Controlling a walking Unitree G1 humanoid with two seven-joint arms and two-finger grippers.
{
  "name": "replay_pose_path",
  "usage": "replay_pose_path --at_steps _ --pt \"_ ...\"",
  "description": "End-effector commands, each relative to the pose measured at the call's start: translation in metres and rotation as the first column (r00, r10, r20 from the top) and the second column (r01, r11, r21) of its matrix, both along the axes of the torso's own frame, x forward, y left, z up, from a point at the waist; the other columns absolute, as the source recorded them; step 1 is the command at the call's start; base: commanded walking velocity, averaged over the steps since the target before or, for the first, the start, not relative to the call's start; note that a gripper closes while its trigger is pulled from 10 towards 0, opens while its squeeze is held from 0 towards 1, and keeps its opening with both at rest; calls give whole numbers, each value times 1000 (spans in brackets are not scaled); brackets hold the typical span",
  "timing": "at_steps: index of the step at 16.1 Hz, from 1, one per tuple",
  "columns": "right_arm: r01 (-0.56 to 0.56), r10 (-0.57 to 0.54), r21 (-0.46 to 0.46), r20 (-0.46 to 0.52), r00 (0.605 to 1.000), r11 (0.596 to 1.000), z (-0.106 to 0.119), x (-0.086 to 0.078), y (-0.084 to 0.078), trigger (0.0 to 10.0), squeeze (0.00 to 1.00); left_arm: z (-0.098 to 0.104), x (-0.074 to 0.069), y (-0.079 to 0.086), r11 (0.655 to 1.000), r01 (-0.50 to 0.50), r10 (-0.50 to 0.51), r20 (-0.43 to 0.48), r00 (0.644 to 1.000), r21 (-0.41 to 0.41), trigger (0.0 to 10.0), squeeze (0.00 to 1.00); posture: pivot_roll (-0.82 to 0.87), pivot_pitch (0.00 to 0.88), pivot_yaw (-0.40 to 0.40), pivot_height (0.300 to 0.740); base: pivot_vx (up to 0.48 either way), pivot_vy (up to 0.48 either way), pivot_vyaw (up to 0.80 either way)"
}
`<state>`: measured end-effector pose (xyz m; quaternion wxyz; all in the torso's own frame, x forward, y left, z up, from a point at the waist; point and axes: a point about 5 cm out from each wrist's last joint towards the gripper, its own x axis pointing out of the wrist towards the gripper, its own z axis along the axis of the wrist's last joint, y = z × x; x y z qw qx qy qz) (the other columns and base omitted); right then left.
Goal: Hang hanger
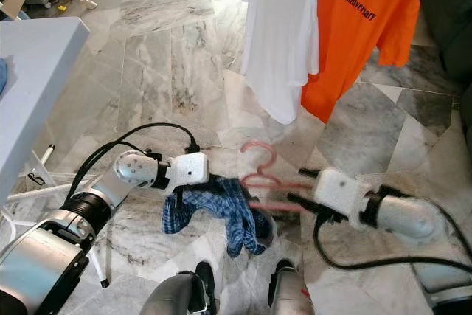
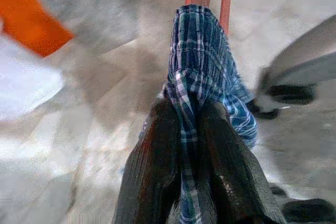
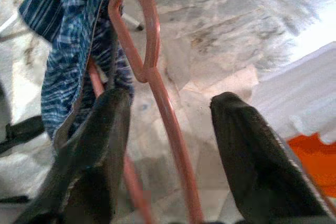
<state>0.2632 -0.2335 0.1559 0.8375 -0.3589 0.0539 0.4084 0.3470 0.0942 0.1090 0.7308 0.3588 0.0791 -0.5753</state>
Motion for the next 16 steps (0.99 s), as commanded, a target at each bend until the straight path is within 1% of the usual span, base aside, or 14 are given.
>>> replay_pose_path --at_steps 1,2,4,6,7,8,9,10,11,12,13,14,15,16 --pt "-15 15 8 30 999 1000 13 0 0 10000 1000 2 4 11 998 -56 56 15 998 13 0 0 -194 265 163 740 0 0 0" --pt "-15 14 22 42 999 1000 18 -1 1 10000 1000 4 8 14 994 -108 108 24 994 -14 0 0 -194 265 162 740 0 0 0" --pt "-8 6 29 65 998 1000 22 -2 2 10000 1000 4 9 16 992 -126 126 27 992 -9 0 0 -195 266 161 740 0 0 0" --pt "15 -17 26 96 995 1000 25 -1 0 10000 1000 3 10 18 990 -140 140 36 990 -3 0 0 -197 269 160 740 0 0 0" --pt "46 -54 98 85 995 994 28 -2 2 10000 1000 4 12 21 984 -179 178 69 982 4 0 0 -199 270 159 740 0 0 0" --pt "93 -88 196 -34 996 976 13 -9 12 10000 1000 14 20 22 964 -258 264 116 957 -64 0 0 -199 275 155 740 0 0 0" --pt "104 -91 205 -69 993 973 6 -11 14 10000 1000 17 22 21 957 -274 284 118 952 -89 0 0 -199 276 155 740 0 0 0" --pt "130 -103 199 -142 985 971 -13 -17 19 10000 1000 24 25 20 949 -283 298 107 949 -137 0 0 -195 278 154 740 0 0 0" --pt "142 -101 199 -204 974 970 -32 -24 26 10000 1000 30 26 18 949 -270 288 100 952 -165 0 0 -190 280 153 740 0 0 0" --pt "160 -95 211 -287 953 964 -57 -34 36 10000 1000 39 28 16 948 -246 270 100 958 -201 0 0 -183 281 153 740 0 0 0" --pt "203 -95 253 -384 918 946 -90 -43 55 10000 1000 53 30 15 953 -201 234 130 963 -228 0 0 -167 281 154 740 0 0 0" --pt "213 -96 263 -397 913 941 -94 -44 58 10000 1000 55 30 15 953 -194 229 136 964 -233 0 0 -165 282 154 740 0 0 0" --pt "331 -175 297 -448 877 896 -108 -38 59 10000 1000 62 30 16 955 -163 204 151 967 -248 0 0 -161 280 152 740 0 0 0" --pt "373 -210 290 -466 859 881 -112 -36 59 10000 1000 64 30 16 954 -154 197 152 969 -256 0 0 -161 280 152 740 0 0 0"
